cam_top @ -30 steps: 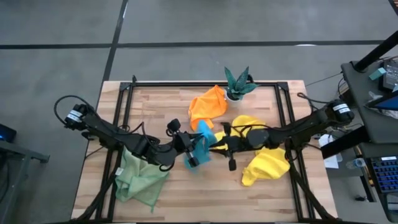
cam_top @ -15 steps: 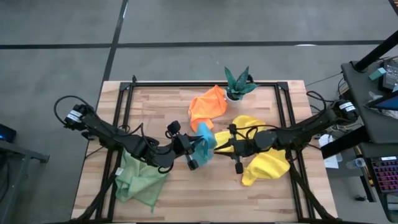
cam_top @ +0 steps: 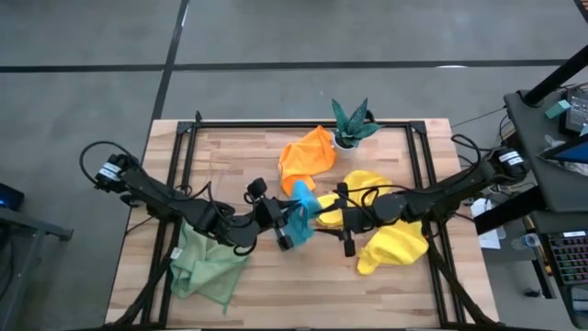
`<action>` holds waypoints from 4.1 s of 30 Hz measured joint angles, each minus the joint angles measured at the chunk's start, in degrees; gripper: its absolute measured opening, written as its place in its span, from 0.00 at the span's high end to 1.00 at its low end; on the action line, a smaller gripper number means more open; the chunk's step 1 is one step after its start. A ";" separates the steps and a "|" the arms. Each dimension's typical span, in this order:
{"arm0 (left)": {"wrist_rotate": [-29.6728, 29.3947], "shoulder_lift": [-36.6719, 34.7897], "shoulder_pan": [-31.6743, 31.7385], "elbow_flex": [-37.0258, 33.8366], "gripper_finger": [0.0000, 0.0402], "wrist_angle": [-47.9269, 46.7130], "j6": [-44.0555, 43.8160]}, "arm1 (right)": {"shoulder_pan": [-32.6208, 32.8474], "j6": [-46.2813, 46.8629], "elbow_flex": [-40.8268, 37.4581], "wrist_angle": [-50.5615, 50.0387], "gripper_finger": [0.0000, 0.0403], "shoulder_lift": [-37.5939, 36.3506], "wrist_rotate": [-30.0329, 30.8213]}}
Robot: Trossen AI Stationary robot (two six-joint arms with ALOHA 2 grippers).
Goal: Fold microfiber towels
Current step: Fold the blue microfiber cloth
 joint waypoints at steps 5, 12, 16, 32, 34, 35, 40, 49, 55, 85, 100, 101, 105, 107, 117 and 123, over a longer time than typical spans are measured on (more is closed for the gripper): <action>-0.01 0.00 0.08 -0.04 1.00 0.02 0.00 | 0.00 1.15 2.21 0.13 0.48 2.65 0.04; -0.01 0.00 0.06 -0.07 1.00 0.06 0.00 | -0.02 3.37 5.10 -0.13 0.54 5.88 0.73; -0.01 0.00 0.06 -0.07 1.00 0.05 0.00 | -0.02 3.22 6.73 -2.41 0.63 7.35 4.24; -0.08 0.00 0.06 -0.07 1.00 0.00 -0.07 | 0.19 6.79 7.52 -3.30 0.97 7.83 4.53; -0.33 0.00 0.06 -0.07 1.00 0.00 -0.07 | 0.39 7.61 7.52 -3.86 0.95 7.83 4.52; -0.34 0.00 0.06 -0.07 1.00 0.00 -0.09 | 0.39 8.15 7.52 -4.06 0.93 7.80 4.51; -0.39 0.00 0.06 -0.07 1.00 0.00 -0.11 | 0.48 10.29 7.52 -4.30 0.79 7.11 4.51; -0.47 0.00 0.06 -0.07 1.00 -0.02 -0.11 | 0.48 15.16 7.52 -5.29 0.55 7.10 4.49; -0.47 0.00 0.06 -0.07 1.00 -0.02 -0.24 | 0.48 16.26 7.52 -4.81 0.54 7.10 5.00; -4.01 2.29 0.48 -0.07 1.00 3.28 -6.08 | 0.44 20.00 8.64 -3.22 0.77 10.71 18.64; -1.69 2.25 0.43 -0.07 0.99 -2.38 -6.03 | 3.46 13.43 14.60 -25.61 0.98 5.63 17.99; -1.09 2.15 0.43 -0.07 0.98 -2.67 -6.03 | 3.97 13.19 15.40 -27.31 0.98 5.32 17.99; 2.02 1.95 0.43 -0.07 0.89 -3.51 -6.03 | 5.64 12.91 18.89 -35.51 0.98 4.48 18.03; 5.53 1.95 0.43 -0.07 0.83 -3.72 -5.71 | 6.17 12.48 20.79 -40.03 0.98 4.48 18.03; 19.99 0.44 0.39 -0.07 0.63 -9.16 -5.99 | 6.49 8.87 26.67 -52.91 0.98 4.61 18.56; 19.99 0.31 0.95 -0.07 0.62 -7.90 -5.62 | 6.34 10.35 28.05 -53.04 0.98 4.59 18.58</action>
